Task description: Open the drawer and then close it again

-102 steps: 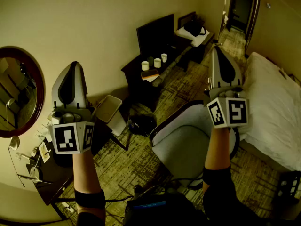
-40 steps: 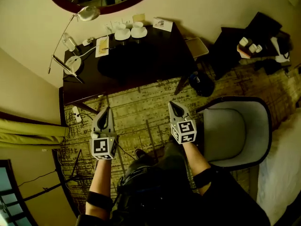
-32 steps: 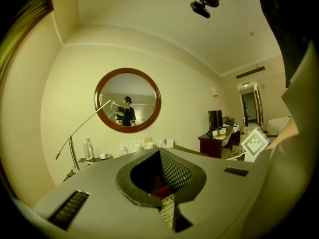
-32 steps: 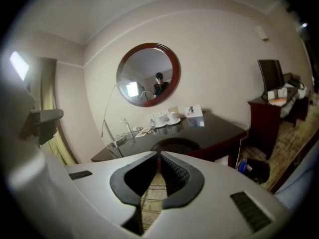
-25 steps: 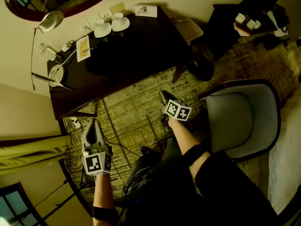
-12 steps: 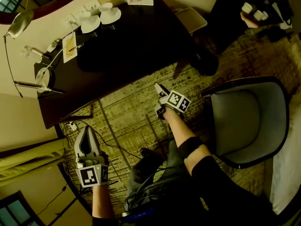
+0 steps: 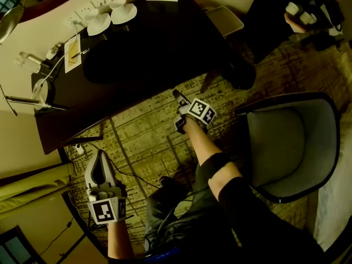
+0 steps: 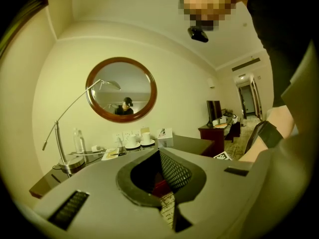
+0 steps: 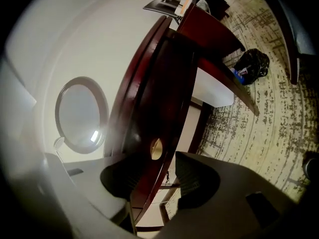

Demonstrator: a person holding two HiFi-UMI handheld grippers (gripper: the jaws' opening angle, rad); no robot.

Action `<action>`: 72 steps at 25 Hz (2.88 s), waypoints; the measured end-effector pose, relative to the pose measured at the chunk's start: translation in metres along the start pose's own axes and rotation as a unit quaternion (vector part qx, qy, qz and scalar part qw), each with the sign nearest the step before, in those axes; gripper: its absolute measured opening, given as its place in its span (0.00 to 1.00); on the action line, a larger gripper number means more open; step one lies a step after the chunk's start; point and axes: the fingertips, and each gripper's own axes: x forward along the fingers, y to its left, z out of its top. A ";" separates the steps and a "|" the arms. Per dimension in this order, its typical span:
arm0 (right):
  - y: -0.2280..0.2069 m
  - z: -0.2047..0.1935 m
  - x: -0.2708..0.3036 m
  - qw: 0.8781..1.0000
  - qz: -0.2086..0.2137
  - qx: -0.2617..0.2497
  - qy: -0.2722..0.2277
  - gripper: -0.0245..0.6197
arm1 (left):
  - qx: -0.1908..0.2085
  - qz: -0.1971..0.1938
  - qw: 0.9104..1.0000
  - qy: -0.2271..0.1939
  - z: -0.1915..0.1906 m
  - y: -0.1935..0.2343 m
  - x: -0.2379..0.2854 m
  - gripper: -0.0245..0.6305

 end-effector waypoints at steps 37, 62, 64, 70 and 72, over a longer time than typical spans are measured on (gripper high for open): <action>-0.009 -0.018 -0.030 0.998 -0.053 0.036 -0.007 0.16 | -0.008 0.002 1.000 0.029 0.000 0.019 0.002 0.04; -0.058 -0.081 -0.205 0.987 -0.153 0.050 0.000 0.18 | -0.009 -0.045 0.999 0.017 0.053 0.009 -0.016 0.04; -0.057 -0.080 -0.205 0.987 -0.160 0.029 0.009 0.20 | -0.008 -0.048 0.999 0.016 0.054 0.008 -0.016 0.04; -0.042 -0.077 -0.224 0.978 -0.200 -0.053 0.037 0.21 | -0.006 -0.051 0.999 0.018 0.061 0.011 -0.027 0.04; -0.021 -0.072 -0.235 0.975 -0.198 -0.086 0.043 0.20 | -0.006 -0.051 0.999 0.015 0.069 0.012 -0.034 0.04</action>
